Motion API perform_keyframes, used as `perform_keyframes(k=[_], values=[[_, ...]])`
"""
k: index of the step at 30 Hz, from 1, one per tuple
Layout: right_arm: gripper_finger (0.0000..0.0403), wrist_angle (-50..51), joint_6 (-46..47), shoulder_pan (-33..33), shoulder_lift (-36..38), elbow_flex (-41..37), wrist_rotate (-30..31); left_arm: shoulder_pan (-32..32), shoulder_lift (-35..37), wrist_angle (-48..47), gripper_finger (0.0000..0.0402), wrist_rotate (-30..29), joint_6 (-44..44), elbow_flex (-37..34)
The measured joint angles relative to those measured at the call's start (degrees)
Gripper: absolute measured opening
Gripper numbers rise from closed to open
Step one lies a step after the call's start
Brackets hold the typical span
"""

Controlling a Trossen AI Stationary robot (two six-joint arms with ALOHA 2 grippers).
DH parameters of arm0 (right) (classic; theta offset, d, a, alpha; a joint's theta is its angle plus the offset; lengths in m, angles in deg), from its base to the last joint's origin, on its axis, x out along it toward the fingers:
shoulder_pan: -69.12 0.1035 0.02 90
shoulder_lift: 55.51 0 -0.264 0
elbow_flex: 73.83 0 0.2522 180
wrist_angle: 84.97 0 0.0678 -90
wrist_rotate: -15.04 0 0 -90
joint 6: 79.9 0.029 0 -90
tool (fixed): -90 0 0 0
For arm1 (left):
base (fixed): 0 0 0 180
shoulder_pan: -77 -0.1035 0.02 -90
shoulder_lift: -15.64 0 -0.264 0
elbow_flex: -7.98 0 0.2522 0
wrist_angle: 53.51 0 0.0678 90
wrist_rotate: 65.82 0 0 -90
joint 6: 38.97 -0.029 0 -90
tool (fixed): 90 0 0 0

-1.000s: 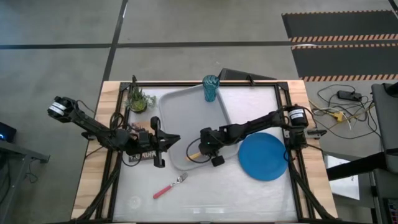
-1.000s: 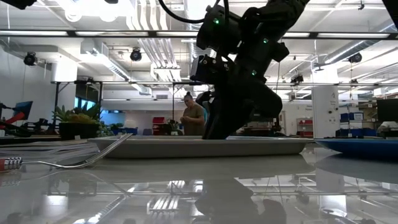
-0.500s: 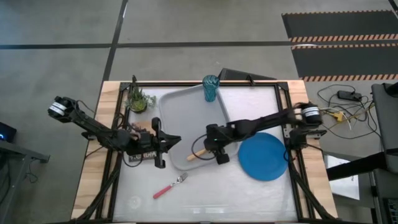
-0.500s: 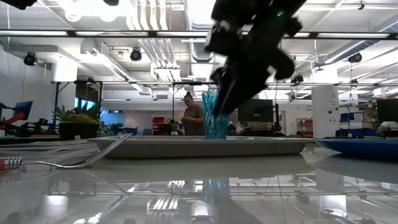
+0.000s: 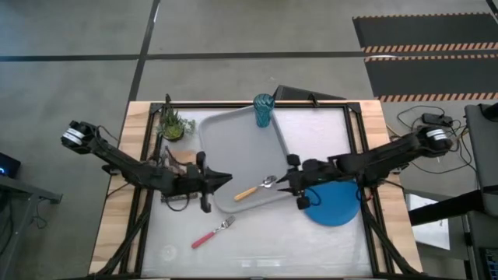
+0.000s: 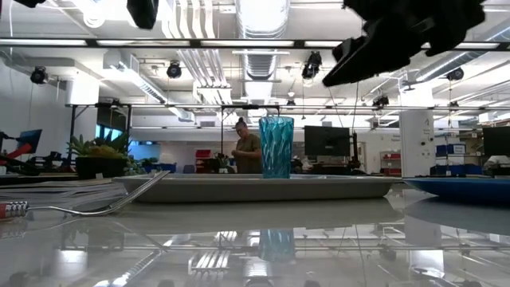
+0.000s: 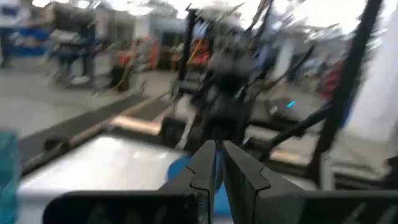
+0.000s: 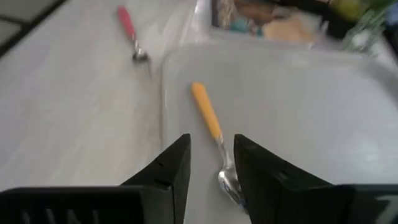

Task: Pick and place plate/cup/fork/spoon on tray
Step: Put the yellow spoon on the right side of the gray serving tray

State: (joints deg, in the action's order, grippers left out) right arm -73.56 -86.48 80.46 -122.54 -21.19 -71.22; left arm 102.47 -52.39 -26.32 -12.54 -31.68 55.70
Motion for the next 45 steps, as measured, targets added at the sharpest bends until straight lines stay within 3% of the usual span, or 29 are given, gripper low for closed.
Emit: perform_keyframes(k=[6,13,21,26,45], values=[[0.0088,-5.64,-2.75,0.82,7.17,-4.22,0.81,-0.29,-8.26,-7.09,0.0007,-2.81,4.34,6.03],[0.0057,-6.07,-7.99,0.82,13.46,-4.94,0.57,-0.81,-18.35,-27.66,0.0,-2.55,17.14,15.8],[0.0037,-5.57,-10.93,0.8,17.31,-5.85,0.36,-3.91,-28.96,-55.53,0.0,11.85,32.72,26.43],[0.0036,-3.89,-11.02,0.77,18.3,-6.46,0.36,-6.66,-34.27,-57.43,0.0,19.64,31.61,30.28],[0.0036,-2.39,-11.48,0.77,20.52,-6.5,0.84,-9.51,-36.69,-59.05,0.0,22.81,29.82,28.23]])
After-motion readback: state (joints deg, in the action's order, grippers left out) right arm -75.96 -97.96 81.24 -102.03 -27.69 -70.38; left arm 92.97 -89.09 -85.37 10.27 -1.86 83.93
